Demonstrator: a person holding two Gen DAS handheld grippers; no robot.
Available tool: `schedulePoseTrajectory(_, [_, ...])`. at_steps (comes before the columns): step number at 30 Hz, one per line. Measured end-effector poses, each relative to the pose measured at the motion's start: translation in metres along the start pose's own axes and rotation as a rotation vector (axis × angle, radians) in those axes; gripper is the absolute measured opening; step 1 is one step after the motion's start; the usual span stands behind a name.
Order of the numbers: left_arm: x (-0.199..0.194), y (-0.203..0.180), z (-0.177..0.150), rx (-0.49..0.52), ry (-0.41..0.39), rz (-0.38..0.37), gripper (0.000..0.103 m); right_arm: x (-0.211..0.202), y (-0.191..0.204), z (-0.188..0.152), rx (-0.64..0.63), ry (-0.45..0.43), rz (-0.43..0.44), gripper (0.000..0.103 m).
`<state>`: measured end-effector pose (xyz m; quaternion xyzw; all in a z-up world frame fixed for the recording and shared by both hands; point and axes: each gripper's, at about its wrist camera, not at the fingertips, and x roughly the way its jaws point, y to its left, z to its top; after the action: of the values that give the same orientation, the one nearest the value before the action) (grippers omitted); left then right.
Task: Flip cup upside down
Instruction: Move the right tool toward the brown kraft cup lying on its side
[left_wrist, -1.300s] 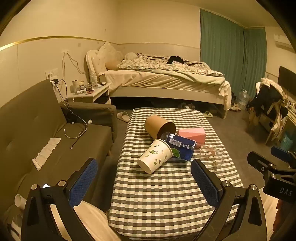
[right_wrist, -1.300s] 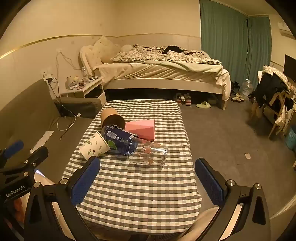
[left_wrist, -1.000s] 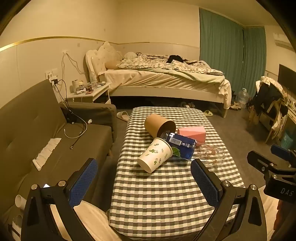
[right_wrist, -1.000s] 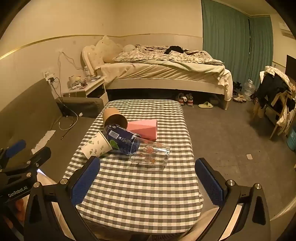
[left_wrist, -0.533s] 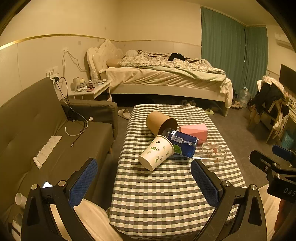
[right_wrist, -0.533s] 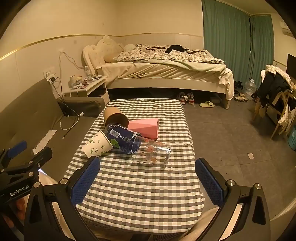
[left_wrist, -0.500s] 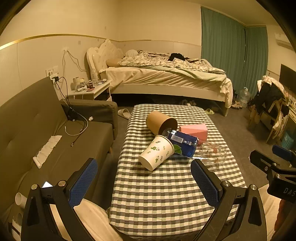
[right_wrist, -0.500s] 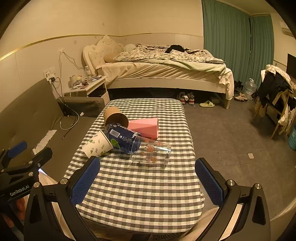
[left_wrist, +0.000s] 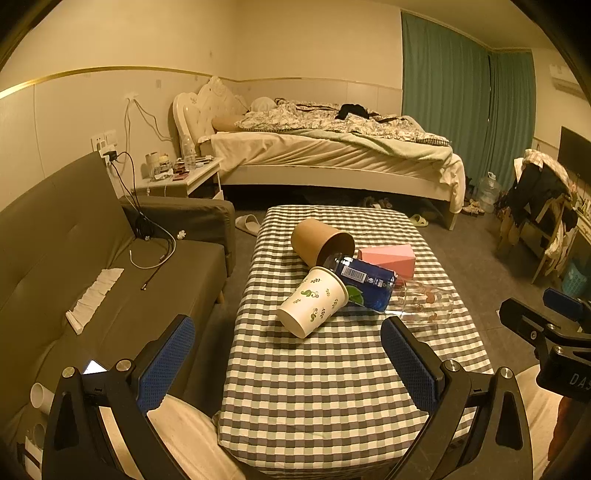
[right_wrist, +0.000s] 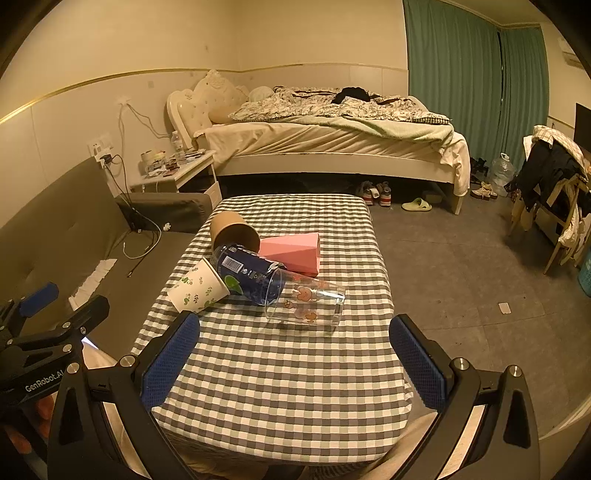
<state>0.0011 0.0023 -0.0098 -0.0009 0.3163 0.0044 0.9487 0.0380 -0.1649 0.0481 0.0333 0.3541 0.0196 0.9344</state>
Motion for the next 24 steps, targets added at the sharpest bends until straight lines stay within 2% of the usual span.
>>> schedulePoseTrajectory(24, [0.0008, -0.0003, -0.0010, 0.001, 0.004, -0.001, 0.103, 0.0020, 0.0011, 0.0002, 0.000, 0.003, 0.007, 0.103])
